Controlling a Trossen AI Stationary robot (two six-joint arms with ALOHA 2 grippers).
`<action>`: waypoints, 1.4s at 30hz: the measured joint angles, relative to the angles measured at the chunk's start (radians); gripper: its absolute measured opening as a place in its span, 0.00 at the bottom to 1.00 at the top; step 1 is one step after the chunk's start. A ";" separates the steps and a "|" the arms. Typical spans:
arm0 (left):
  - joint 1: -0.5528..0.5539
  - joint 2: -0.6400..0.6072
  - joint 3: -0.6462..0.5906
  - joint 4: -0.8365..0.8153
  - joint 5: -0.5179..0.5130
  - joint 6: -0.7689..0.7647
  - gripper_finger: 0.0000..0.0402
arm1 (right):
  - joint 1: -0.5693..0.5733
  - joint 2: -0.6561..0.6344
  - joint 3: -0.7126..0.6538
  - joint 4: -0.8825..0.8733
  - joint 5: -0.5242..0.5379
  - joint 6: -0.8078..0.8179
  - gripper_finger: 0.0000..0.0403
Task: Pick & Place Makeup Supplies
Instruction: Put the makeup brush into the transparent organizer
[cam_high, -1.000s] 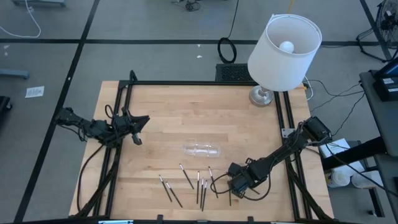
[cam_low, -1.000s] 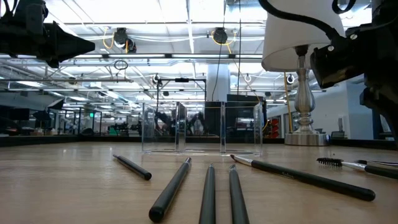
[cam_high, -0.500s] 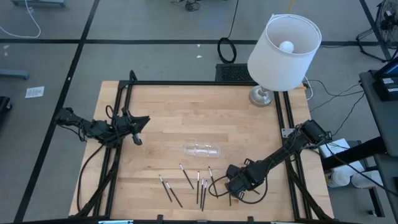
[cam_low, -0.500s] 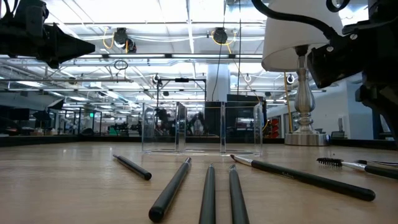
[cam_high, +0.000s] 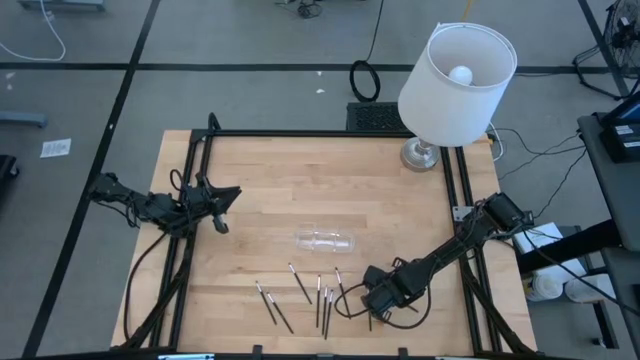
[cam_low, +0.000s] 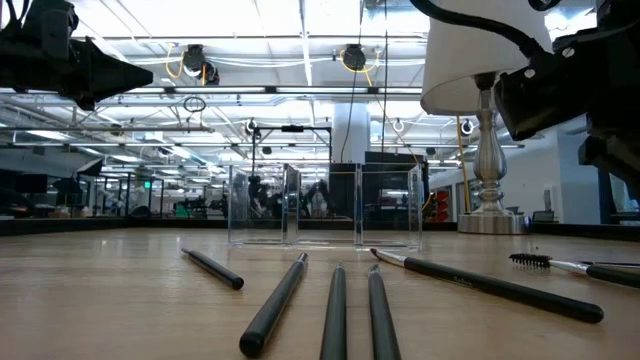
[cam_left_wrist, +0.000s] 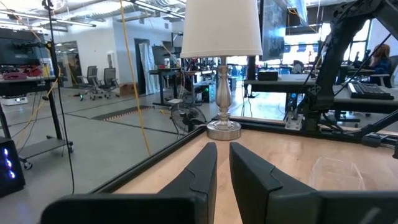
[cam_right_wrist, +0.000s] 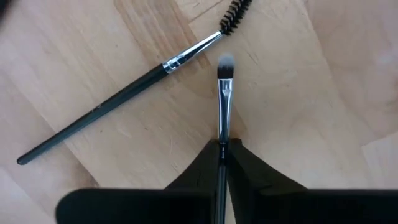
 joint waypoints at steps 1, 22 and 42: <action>0.000 0.000 0.000 0.000 0.000 0.000 0.13 | -0.004 0.000 0.000 0.000 -0.002 0.001 0.02; 0.000 0.000 0.000 0.000 0.000 0.001 0.13 | -0.008 -0.120 -0.001 0.048 0.109 0.002 0.00; 0.000 0.000 0.000 0.001 0.000 0.001 0.13 | -0.011 -0.201 -0.003 0.034 0.147 -0.001 0.01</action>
